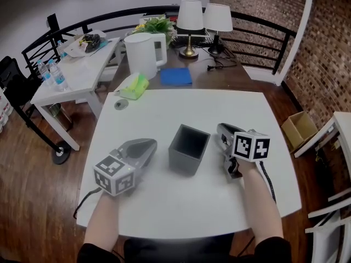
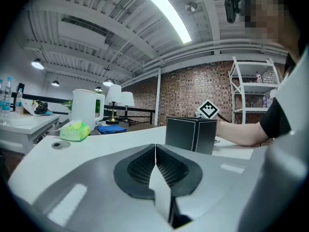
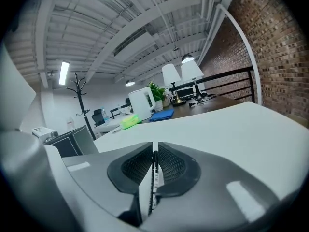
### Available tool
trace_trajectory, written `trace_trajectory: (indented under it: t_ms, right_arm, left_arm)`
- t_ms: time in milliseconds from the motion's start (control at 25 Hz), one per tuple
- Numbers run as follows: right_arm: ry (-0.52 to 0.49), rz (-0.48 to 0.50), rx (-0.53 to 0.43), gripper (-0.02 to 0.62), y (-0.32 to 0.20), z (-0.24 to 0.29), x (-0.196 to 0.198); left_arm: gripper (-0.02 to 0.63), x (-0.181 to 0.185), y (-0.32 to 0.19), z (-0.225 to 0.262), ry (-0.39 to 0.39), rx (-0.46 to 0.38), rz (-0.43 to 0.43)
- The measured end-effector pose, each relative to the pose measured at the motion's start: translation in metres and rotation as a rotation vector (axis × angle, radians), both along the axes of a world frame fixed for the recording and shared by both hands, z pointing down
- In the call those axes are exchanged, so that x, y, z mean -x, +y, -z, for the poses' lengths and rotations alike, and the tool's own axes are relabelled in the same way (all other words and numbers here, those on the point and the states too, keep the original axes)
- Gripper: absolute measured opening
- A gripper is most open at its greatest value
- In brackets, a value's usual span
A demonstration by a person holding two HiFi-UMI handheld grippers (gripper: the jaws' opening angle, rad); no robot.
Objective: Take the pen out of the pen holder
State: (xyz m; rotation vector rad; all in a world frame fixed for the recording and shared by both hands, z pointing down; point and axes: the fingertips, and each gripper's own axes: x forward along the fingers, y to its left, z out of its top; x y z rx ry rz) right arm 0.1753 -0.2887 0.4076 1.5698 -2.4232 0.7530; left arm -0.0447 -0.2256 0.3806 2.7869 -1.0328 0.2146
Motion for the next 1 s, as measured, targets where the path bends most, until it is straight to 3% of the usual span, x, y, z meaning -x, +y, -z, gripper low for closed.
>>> trace_trajectory:
  t_ms: [240, 520, 720, 1000]
  right_arm:
    - [0.011, 0.012, -0.051, 0.097, -0.001, 0.006, 0.002]
    - [-0.024, 0.064, -0.121, 0.088, 0.009, 0.024, -0.006]
    - [0.1, 0.022, -0.216, 0.043, 0.025, 0.035, -0.042]
    - [0.158, -0.025, -0.295, 0.014, 0.034, 0.034, -0.075]
  left_arm:
    - [0.005, 0.0, 0.001, 0.0, 0.001, 0.003, -0.002]
    - [0.005, -0.001, 0.0, 0.0, 0.002, 0.001, -0.001]
    - [0.005, 0.0, 0.001, -0.001, 0.0, 0.003, 0.0]
    - [0.005, -0.009, -0.006, -0.003, -0.011, 0.021, 0.007]
